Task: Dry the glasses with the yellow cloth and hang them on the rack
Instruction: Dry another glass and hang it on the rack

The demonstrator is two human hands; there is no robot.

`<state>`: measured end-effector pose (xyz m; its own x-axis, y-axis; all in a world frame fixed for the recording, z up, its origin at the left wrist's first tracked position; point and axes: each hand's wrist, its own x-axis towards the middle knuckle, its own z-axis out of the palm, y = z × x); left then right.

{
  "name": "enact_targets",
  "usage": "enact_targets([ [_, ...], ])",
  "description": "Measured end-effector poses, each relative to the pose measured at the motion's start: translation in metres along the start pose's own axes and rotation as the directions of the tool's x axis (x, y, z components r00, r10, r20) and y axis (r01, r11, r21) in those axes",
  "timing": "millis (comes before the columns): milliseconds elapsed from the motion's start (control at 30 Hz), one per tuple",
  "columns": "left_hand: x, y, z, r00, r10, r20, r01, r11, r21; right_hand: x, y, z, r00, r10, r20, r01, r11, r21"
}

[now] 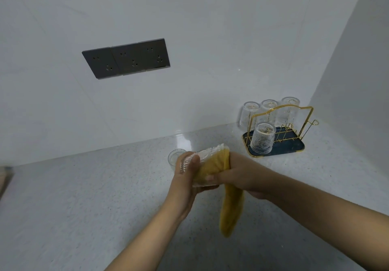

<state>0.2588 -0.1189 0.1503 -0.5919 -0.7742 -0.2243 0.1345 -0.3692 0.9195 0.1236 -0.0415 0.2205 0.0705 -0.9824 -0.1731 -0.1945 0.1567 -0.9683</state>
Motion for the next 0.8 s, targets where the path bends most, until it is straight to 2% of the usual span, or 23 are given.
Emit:
enact_targets([
  [100, 0.001, 0.003, -0.013, 0.992, -0.078, 0.099, 0.071, 0.995, 0.069, 0.003, -0.009, -0.013, 0.999, 0.029, -0.025, -0.033, 0.980, -0.196],
  [233, 0.007, 0.018, -0.017, 0.925, -0.262, 0.276, 0.158, 0.925, 0.346, 0.006, -0.017, -0.030, 0.991, 0.071, 0.113, -0.036, 0.958, -0.286],
  [267, 0.007, 0.019, -0.015, 0.901, -0.287, 0.326, 0.177, 0.928, 0.327, 0.007, -0.018, -0.031, 0.991, 0.066, 0.116, -0.026, 0.948, -0.316],
  [333, 0.007, 0.017, -0.012, 0.884, -0.302, 0.358, 0.266, 0.953, 0.146, 0.012, -0.014, -0.031, 1.000, 0.009, 0.023, -0.001, 0.943, -0.333],
  [400, 0.006, 0.017, -0.009, 0.910, -0.275, 0.311, 0.297, 0.955, -0.025, 0.016, -0.008, -0.027, 0.973, -0.092, -0.210, 0.053, 0.981, -0.184],
  [467, 0.006, 0.019, -0.003, 0.942, -0.223, 0.252, 0.250, 0.965, -0.079, 0.014, -0.005, -0.021, 0.850, -0.125, -0.512, 0.179, 0.982, 0.058],
  [500, 0.007, 0.021, -0.001, 0.961, -0.179, 0.209, 0.205, 0.973, -0.107, 0.013, -0.003, -0.017, 0.789, -0.103, -0.606, 0.256, 0.951, 0.172],
  [533, 0.009, 0.026, 0.002, 0.981, -0.122, 0.150, 0.143, 0.980, -0.135, 0.012, -0.002, -0.009, 0.763, -0.072, -0.642, 0.308, 0.914, 0.264],
  [600, 0.015, 0.029, 0.008, 0.999, 0.044, 0.032, -0.039, 0.989, -0.140, 0.011, 0.002, 0.018, 0.784, -0.048, -0.619, 0.357, 0.850, 0.387],
  [667, 0.016, 0.032, 0.021, 0.989, 0.144, -0.027, -0.146, 0.976, -0.164, 0.014, 0.003, 0.046, 0.778, -0.099, -0.621, 0.381, 0.860, 0.340],
  [700, 0.015, 0.030, 0.027, 0.988, 0.145, -0.049, -0.152, 0.969, -0.196, 0.016, 0.003, 0.054, 0.762, -0.116, -0.638, 0.400, 0.858, 0.322],
  [733, 0.013, 0.028, 0.032, 0.988, 0.133, -0.074, -0.147, 0.963, -0.228, 0.020, 0.002, 0.054, 0.757, -0.081, -0.649, 0.412, 0.830, 0.377],
  [800, 0.011, 0.021, 0.036, 0.981, 0.145, -0.126, -0.172, 0.955, -0.243, 0.029, -0.004, 0.042, 0.789, 0.137, -0.599, 0.338, 0.718, 0.609],
])
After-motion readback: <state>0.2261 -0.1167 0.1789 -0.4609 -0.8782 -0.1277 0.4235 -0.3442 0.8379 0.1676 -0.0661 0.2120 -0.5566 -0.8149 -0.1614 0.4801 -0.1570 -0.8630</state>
